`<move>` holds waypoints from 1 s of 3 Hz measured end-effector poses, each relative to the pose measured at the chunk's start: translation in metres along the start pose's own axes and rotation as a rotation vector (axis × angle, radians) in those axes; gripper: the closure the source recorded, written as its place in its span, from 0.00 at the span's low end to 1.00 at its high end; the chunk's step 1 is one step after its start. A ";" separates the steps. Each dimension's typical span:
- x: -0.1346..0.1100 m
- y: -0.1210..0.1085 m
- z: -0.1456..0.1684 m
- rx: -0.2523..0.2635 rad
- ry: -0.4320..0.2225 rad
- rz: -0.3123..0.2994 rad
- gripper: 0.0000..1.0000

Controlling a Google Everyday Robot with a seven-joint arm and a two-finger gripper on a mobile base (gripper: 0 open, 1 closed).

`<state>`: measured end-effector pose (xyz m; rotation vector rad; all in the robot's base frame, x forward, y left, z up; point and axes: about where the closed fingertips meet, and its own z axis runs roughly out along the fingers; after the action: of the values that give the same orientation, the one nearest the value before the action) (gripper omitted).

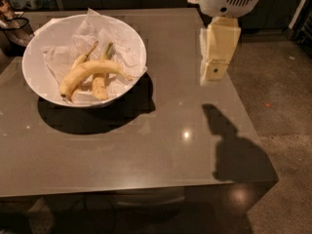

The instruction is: Pick banana from white bowl

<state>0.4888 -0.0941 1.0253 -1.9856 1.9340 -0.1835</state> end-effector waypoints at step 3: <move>-0.053 -0.046 0.009 0.039 -0.031 -0.091 0.00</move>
Offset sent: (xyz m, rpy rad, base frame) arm 0.0642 0.0753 0.0029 -0.0581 0.0188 0.1480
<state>0.5325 -0.0407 1.0416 -2.0405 1.8082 -0.2107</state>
